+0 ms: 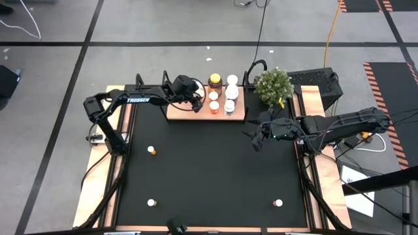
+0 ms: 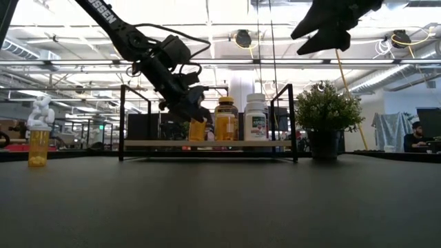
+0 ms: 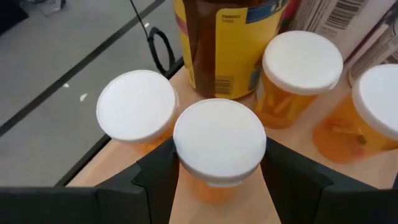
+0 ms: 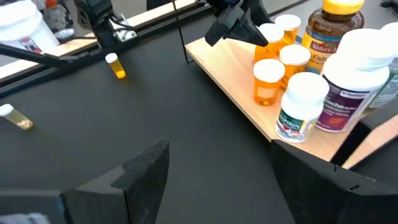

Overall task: Pick and place medicine bottles onto shelf by color
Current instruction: Put the orange pill bottle on the shelf aligned with the other orange pill bottles, then put the pink pill bottle on the shelf aligned with the other pink pill bottles

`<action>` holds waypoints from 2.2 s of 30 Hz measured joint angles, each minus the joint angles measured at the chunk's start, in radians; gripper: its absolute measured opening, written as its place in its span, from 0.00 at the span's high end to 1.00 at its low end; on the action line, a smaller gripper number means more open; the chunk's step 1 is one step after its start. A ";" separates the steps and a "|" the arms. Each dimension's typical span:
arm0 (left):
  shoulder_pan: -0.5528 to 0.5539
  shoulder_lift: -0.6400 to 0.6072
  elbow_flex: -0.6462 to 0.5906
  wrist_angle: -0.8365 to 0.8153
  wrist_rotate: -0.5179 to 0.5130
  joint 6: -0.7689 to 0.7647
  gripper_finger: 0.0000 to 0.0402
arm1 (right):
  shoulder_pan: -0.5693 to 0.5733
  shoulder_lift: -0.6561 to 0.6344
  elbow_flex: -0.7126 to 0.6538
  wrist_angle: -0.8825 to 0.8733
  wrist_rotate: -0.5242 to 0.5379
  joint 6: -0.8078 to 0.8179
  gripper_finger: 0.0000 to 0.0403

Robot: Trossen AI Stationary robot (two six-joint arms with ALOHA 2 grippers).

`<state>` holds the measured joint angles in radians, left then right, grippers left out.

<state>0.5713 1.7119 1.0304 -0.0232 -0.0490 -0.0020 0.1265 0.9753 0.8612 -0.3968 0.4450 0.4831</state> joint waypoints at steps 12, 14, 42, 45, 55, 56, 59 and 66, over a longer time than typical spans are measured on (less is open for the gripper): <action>0.000 0.004 -0.004 -0.010 -0.044 -0.015 0.42 | -0.006 -0.017 0.000 -0.007 0.000 0.082 0.33; 0.000 0.006 -0.005 -0.014 -0.047 -0.015 0.37 | -0.008 -0.017 0.000 -0.021 0.000 0.122 0.33; -0.290 -0.527 -0.003 -0.585 -0.034 0.034 0.06 | 0.104 0.047 -0.109 0.073 0.001 0.893 0.43; -0.355 -0.582 -0.003 -0.611 -0.032 -0.005 0.06 | 0.130 0.131 -0.046 0.086 0.004 0.886 0.49; -0.488 -0.649 -0.002 -0.672 -0.033 -0.158 0.06 | 0.213 0.536 0.312 0.029 0.065 0.707 0.62; -0.502 -0.649 -0.002 -0.688 -0.030 -0.170 0.06 | 0.218 0.560 0.354 -0.011 0.034 0.695 0.64; -0.547 -0.648 -0.002 -0.743 -0.014 -0.186 0.07 | 0.242 0.589 0.463 -0.151 -0.048 0.649 0.69; -0.665 -0.645 -0.003 -0.657 -0.011 -0.295 0.19 | 0.326 0.553 0.539 -0.341 -0.256 0.473 0.82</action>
<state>-0.0936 1.0668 1.0279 -0.6807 -0.0601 -0.2969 0.4525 1.5280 1.4006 -0.7375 0.1892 0.9556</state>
